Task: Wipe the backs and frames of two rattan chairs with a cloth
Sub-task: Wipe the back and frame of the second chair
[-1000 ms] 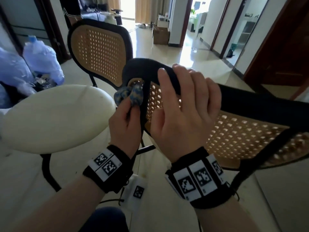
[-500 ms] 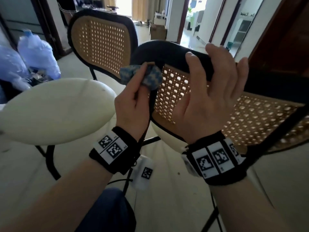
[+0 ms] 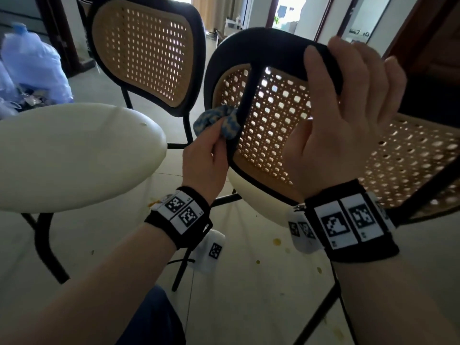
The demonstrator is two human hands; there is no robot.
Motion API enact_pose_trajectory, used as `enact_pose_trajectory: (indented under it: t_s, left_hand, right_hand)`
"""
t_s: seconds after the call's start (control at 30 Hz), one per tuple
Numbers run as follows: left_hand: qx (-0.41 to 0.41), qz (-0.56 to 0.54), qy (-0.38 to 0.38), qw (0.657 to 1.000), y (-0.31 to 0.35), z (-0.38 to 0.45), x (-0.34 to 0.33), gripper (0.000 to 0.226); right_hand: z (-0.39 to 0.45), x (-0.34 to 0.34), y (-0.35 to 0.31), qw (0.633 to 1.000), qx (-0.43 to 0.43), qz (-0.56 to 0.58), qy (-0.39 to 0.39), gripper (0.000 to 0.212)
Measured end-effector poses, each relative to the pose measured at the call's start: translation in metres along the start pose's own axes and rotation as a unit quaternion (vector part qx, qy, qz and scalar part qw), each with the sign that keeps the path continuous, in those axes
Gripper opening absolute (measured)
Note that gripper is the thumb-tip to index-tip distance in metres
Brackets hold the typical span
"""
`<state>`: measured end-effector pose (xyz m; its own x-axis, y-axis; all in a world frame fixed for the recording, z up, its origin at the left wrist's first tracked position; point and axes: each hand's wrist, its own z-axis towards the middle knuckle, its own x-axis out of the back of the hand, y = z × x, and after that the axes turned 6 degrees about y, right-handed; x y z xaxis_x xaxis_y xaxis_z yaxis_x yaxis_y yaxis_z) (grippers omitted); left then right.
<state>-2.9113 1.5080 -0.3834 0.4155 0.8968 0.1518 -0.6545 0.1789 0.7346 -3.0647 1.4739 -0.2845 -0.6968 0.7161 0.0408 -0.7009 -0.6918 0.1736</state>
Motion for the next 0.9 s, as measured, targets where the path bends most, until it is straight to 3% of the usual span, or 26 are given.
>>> enact_pose_trajectory:
  t_s: [0.13, 0.23, 0.37, 0.5, 0.67, 0.77, 0.9]
  left_hand:
    - [0.036, -0.015, -0.012, 0.999, 0.006, 0.01, 0.0, 0.033]
    - [0.034, -0.074, 0.027, 0.996, 0.021, 0.007, 0.005, 0.036]
    - [-0.082, -0.126, 0.104, 0.983, 0.05, -0.01, 0.007, 0.036]
    - [-0.214, -0.105, 0.04, 0.97, 0.067, -0.021, -0.006, 0.039]
    - [-0.2, -0.109, 0.081, 0.97, 0.072, -0.013, -0.02, 0.039]
    - [-0.197, -0.093, 0.065, 0.974, 0.065, -0.017, -0.028, 0.038]
    - [-0.204, -0.061, 0.04, 0.976, 0.048, -0.024, -0.034, 0.038]
  right_hand:
    - [0.001, -0.001, 0.003, 1.0, 0.002, 0.002, -0.017, 0.059]
    - [0.0, -0.001, 0.005, 1.0, 0.006, -0.001, -0.025, 0.062]
    - [-0.002, 0.002, 0.01, 0.999, 0.017, 0.031, -0.041, 0.063]
    - [-0.007, 0.011, 0.016, 0.995, 0.012, 0.086, -0.041, 0.044]
    - [-0.015, 0.032, 0.037, 0.999, -0.029, -0.013, -0.03, 0.052]
    - [-0.012, 0.038, 0.052, 0.996, -0.047, -0.074, -0.032, 0.07]
    - [-0.014, 0.04, 0.055, 0.996, -0.041, -0.075, -0.04, 0.071]
